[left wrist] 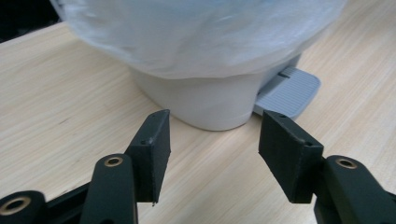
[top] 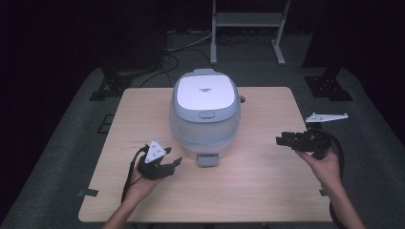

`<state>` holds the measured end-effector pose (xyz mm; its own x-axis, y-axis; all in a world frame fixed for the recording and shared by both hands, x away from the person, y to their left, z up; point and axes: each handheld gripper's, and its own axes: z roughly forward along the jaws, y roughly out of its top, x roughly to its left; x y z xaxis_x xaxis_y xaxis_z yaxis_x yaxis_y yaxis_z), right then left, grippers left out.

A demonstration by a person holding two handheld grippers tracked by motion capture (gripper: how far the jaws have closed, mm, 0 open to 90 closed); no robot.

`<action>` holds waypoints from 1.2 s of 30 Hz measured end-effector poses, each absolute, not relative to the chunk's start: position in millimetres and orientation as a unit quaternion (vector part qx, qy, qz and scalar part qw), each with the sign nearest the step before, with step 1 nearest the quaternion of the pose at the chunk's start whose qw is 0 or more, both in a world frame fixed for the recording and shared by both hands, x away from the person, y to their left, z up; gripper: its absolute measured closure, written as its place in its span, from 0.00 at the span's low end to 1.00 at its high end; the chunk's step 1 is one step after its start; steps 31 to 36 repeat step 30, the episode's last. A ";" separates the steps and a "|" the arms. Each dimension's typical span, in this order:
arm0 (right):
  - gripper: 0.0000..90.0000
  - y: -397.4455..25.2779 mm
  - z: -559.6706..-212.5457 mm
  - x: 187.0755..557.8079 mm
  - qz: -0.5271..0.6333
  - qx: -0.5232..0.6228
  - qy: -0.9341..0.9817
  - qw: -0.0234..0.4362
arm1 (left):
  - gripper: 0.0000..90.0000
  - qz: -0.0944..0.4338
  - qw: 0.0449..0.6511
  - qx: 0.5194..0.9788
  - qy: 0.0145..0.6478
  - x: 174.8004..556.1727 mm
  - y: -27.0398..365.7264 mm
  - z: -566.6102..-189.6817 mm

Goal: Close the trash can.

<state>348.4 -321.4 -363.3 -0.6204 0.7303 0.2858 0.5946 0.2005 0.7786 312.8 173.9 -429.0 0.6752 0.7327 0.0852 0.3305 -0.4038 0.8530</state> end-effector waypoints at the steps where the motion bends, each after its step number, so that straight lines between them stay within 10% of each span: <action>1: 0.60 -322.4 -365.0 347.4 0.464 0.432 0.770 0.073 | 0.46 0.233 0.434 0.805 0.331 312.7 176.3 -428.2; 36: 0.52 -336.7 -396.7 318.5 0.458 0.451 0.763 0.064 | 0.24 0.259 0.445 0.757 0.402 310.6 232.1 -426.9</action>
